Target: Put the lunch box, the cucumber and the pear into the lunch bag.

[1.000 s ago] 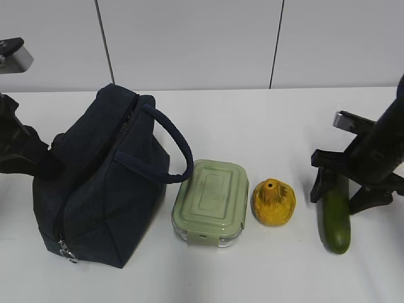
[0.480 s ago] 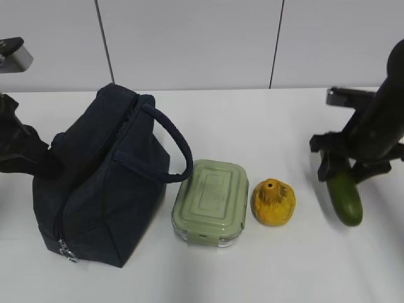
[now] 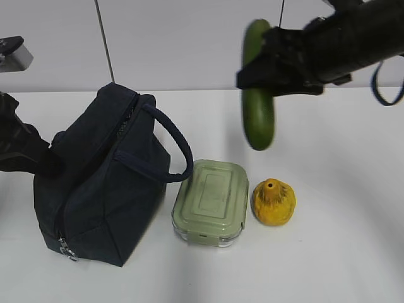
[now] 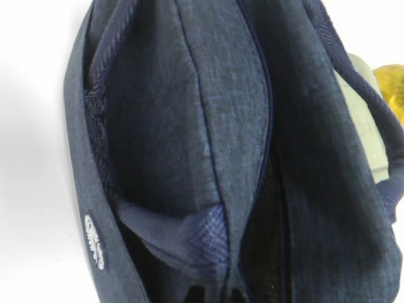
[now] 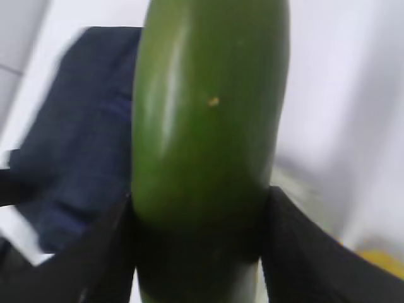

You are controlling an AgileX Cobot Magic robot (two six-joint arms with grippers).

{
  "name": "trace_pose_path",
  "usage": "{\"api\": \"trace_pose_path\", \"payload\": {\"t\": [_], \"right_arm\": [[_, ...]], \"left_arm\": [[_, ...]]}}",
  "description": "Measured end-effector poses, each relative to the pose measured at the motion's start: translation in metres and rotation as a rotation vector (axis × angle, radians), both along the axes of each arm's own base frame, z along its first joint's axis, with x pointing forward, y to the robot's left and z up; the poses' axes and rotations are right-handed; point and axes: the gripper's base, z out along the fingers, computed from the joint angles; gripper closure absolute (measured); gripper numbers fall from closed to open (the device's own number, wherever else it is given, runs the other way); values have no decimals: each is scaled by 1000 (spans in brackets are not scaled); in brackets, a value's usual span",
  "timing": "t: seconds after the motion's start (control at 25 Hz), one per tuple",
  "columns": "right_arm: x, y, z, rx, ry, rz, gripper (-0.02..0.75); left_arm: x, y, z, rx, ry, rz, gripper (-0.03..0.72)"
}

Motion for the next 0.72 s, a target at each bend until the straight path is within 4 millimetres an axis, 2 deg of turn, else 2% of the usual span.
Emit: {"api": "trace_pose_path", "payload": {"t": [0.04, 0.2, 0.32, 0.56, 0.72], "right_arm": [[-3, 14, 8, 62, -47, 36, 351], [-11, 65, 15, 179, -136, 128, 351], [-1, 93, 11, 243, -162, 155, 351], [37, 122, -11, 305, -137, 130, 351], [53, 135, -41, 291, -85, 149, 351]], "left_arm": [[0, 0, 0, -5, 1, 2, 685], [0, -1, 1, -20, 3, 7, 685], [0, -2, 1, -27, 5, 10, 685], [0, -3, 2, -49, 8, 19, 685], [0, -3, 2, -49, 8, 18, 685]]}}
